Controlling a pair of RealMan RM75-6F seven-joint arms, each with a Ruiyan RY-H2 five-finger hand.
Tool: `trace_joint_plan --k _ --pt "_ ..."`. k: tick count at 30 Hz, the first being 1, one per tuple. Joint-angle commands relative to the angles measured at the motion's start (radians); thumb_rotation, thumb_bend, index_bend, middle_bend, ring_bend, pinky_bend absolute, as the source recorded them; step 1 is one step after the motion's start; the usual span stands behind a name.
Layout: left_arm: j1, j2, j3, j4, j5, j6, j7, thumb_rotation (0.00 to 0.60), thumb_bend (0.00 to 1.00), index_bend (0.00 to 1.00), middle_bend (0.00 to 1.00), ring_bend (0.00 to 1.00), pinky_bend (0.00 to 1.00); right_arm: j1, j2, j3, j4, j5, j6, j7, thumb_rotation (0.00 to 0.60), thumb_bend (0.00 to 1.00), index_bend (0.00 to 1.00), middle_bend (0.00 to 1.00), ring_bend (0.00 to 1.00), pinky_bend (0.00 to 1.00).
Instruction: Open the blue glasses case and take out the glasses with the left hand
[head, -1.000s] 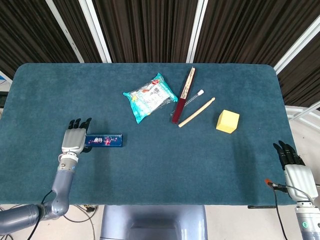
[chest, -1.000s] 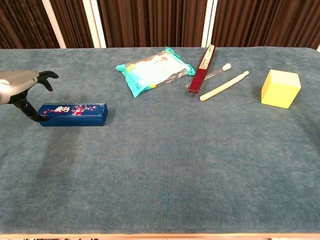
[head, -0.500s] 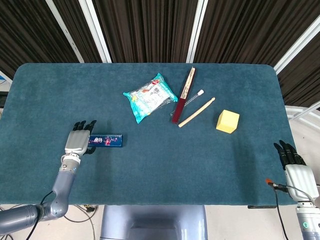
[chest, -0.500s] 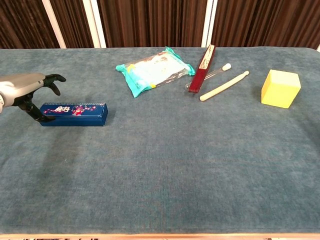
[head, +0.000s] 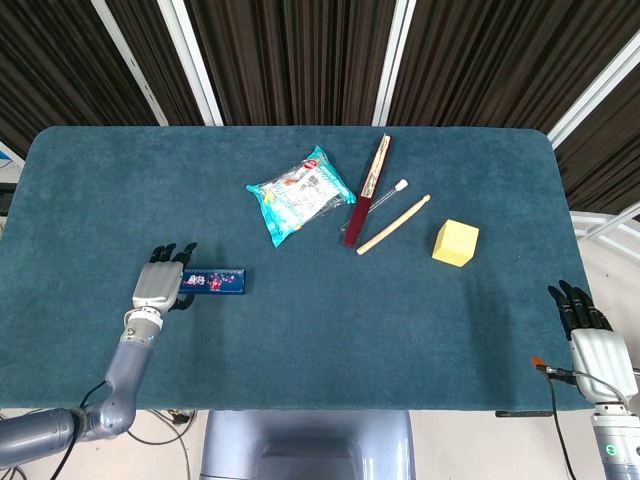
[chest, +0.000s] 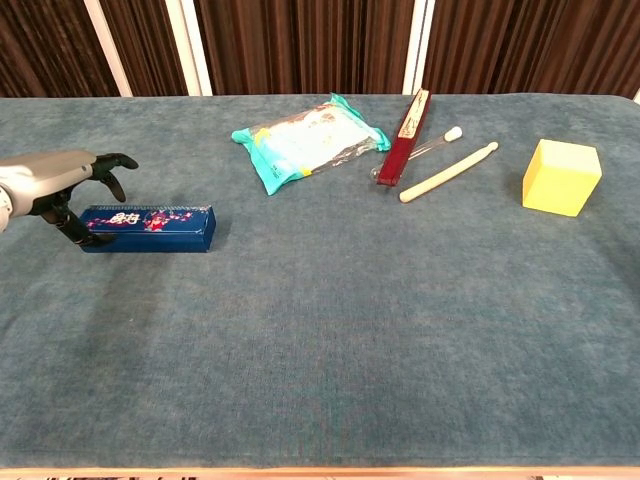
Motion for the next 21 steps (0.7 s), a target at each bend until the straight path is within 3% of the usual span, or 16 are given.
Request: trace_joint_plan --k 1,14,21 --pt "-0.001 -0.001 0.000 0.002 -0.001 0.001 -0.003 0.600 0.34 0.05 0.25 0.00 0.06 0.000 0.000 0.000 -0.001 0.000 0.000 0.000 0.600 0.19 0.00 0.00 0.00 0.22" --pt "-0.010 -0.004 0.006 0.012 -0.010 -0.006 -0.008 0.600 0.35 0.07 0.28 0.00 0.06 -0.001 -0.002 0.002 -0.001 0.001 0.003 -0.003 0.600 0.19 0.00 0.00 0.00 0.22" --pt "-0.013 -0.006 0.006 0.009 -0.007 -0.005 -0.015 0.600 0.42 0.09 0.30 0.00 0.06 -0.001 -0.002 0.002 -0.001 0.001 0.003 -0.003 0.600 0.19 0.00 0.00 0.00 0.22"
